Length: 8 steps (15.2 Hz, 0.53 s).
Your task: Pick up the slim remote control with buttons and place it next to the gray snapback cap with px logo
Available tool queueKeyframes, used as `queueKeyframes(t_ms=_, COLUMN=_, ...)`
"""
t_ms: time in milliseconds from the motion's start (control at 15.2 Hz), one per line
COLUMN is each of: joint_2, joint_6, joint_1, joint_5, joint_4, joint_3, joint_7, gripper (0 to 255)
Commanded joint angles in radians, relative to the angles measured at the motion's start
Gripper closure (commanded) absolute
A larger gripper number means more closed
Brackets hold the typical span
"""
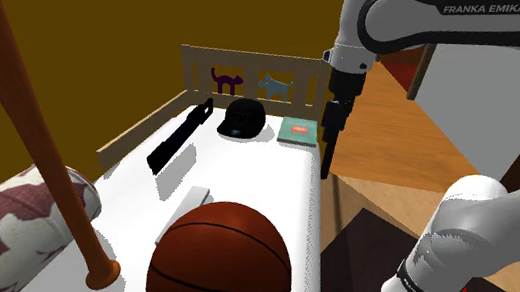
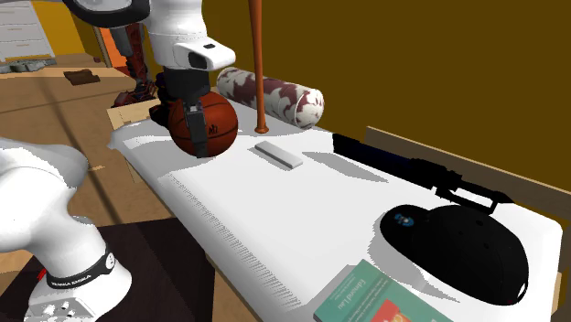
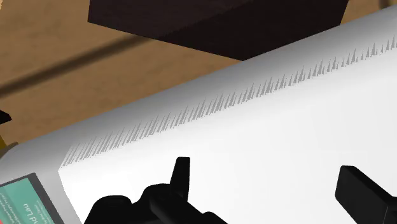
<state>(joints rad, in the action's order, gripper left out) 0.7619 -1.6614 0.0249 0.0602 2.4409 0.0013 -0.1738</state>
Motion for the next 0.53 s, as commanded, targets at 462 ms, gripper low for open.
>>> queueKeyframes(t_ms=462, joint_2=-0.072, joint_6=-0.131, joint_1=0.005, joint_5=0.114, joint_4=0.036, joint_3=0.196, joint_7=0.334, gripper=0)
